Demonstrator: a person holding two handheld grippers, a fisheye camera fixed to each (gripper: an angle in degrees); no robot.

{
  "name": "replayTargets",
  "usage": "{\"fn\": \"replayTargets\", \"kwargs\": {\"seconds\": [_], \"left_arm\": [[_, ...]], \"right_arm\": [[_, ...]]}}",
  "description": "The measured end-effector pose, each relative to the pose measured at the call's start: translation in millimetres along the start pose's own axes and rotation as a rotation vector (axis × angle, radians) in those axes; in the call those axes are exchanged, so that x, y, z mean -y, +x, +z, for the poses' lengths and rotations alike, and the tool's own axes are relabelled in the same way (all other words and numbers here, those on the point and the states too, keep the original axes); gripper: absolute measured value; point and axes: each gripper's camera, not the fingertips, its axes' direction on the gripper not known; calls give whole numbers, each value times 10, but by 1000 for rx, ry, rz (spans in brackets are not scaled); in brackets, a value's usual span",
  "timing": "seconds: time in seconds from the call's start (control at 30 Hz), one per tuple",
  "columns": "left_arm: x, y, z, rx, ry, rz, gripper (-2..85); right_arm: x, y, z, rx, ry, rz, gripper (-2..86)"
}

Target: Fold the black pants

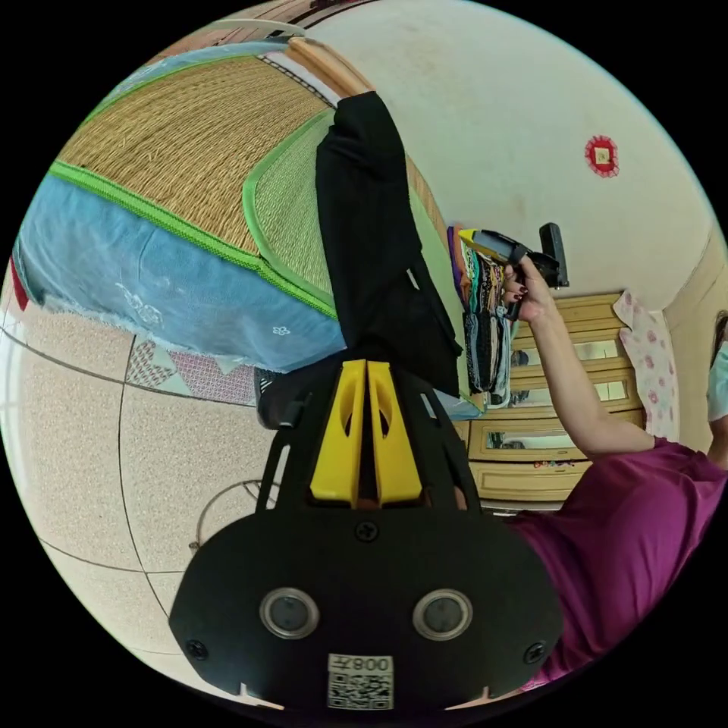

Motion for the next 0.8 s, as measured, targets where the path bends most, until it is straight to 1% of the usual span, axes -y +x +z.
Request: {"fn": "replayTargets", "kwargs": {"seconds": [0.07,0.13,0.17,0.27,0.37,0.43,0.47,0.53,0.57,0.6,0.67,0.77,0.8], "left_arm": [[112,71,29,-2,-6,88,50],[312,252,128,28,-6,223,75],[370,301,171,34,-13,252,81],[630,524,486,110,-66,378,110],[769,660,934,246,-143,466,122],[781,703,1261,379,-209,516,121],[775,700,1332,416,-228,525,121],[714,631,1540,606,-292,559,90],[686,615,1534,648,-273,566,74],[631,582,1484,653,-262,591,50],[579,481,1317,601,-249,552,31],[414,304,647,475,-73,455,20],[306,194,299,431,11,406,18]], "right_arm": [[-437,351,-84,-39,-18,76,-1],[-778,585,-137,-68,-31,149,-2],[-1007,708,-169,-80,-33,195,-3],[-1505,931,-205,-62,-38,296,-5],[-1836,1019,-230,-48,-31,372,-5],[-1965,1009,-234,-37,-33,392,-5],[-2026,987,-227,-40,-43,398,-5],[-2101,955,-225,-51,-59,405,-5],[-2146,939,-232,-53,-64,407,-5],[-2167,935,-238,-52,-65,408,-5],[-2248,942,-271,-41,-67,415,-5],[-2367,967,-337,-31,-64,429,-5],[-2396,972,-358,-30,-59,431,-5]]}}
